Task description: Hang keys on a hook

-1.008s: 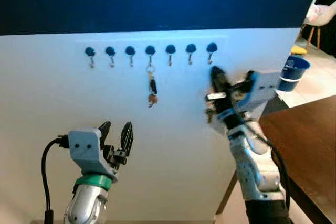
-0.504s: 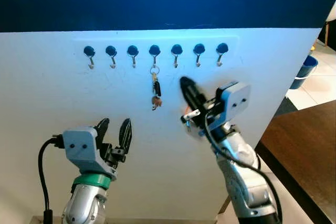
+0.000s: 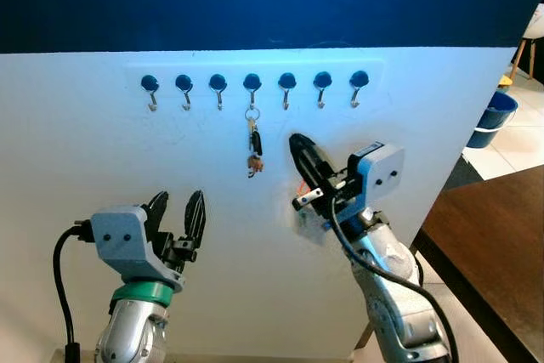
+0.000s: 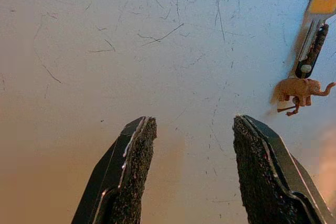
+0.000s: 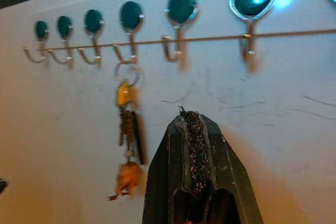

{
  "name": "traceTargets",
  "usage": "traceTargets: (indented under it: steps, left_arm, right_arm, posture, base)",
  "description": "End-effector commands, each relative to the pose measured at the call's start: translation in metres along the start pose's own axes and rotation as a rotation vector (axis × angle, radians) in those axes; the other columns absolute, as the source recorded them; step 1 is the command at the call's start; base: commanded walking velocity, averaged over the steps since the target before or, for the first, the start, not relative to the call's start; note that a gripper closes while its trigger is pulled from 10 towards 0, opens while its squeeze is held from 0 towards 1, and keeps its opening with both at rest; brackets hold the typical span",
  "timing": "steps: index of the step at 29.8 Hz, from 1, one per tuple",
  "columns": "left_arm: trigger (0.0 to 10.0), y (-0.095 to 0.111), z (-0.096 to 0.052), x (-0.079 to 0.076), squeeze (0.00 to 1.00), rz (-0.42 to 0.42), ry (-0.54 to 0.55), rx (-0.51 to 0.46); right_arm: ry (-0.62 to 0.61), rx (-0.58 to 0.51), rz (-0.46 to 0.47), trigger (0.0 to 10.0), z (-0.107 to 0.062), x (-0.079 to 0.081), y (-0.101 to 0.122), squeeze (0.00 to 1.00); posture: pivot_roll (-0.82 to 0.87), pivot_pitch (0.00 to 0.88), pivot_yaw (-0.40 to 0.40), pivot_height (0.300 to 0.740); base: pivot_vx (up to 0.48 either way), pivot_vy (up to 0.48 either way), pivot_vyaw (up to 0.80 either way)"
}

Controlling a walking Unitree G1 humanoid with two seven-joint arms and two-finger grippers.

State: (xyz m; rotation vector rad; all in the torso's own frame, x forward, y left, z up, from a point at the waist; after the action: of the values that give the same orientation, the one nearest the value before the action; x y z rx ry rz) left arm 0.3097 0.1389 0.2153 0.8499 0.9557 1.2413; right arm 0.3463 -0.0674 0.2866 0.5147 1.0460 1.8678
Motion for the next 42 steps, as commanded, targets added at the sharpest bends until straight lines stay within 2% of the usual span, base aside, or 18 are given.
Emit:
traceTargets:
  steps: [1, 19, 42]
  left_arm:
    - [10.0, 0.0011, -0.0033, 0.0025, 0.0, 0.01, 0.008, -0.004]
    - [10.0, 0.002, -0.0032, 0.0034, 0.0, 0.015, 0.004, -0.003]
    - [10.0, -0.0022, -0.0026, 0.0051, 0.0, 0.036, 0.003, 0.025]
  right_arm:
    - [-0.017, 0.011, 0.02, 10.0, 0.0007, -0.0026, -0.0036, 0.0]
    - [-0.046, 0.03, 0.027, 10.0, -0.0008, -0.0057, -0.009, 0.0]
    - [-0.062, 0.043, 0.029, 10.0, -0.0024, -0.0057, -0.0132, 0.0]
  posture:
    - [-0.2, 0.052, 0.109, 0.74]
    - [-0.19, 0.053, 0.116, 0.74]
    - [-0.18, 0.056, 0.127, 0.74]
  base:
    - [0.0, 0.0, 0.0]
    - [-0.207, 0.0, 0.0]
    - [0.0, 0.0, 0.0]
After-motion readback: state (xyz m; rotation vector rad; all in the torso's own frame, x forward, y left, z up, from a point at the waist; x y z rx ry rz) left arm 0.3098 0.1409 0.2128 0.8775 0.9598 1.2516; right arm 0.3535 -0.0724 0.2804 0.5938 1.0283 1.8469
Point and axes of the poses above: a point about 5 cm out from each wrist's last joint towards the gripper, its own z axis pointing out of the wrist towards the gripper, its own y axis along the axis of the wrist's last joint, x = y × z, the point moved 6 cm from there along z, pointing out of the wrist towards the gripper, and after that the axes turned 4 degrees about z, right-handed, at the moved point
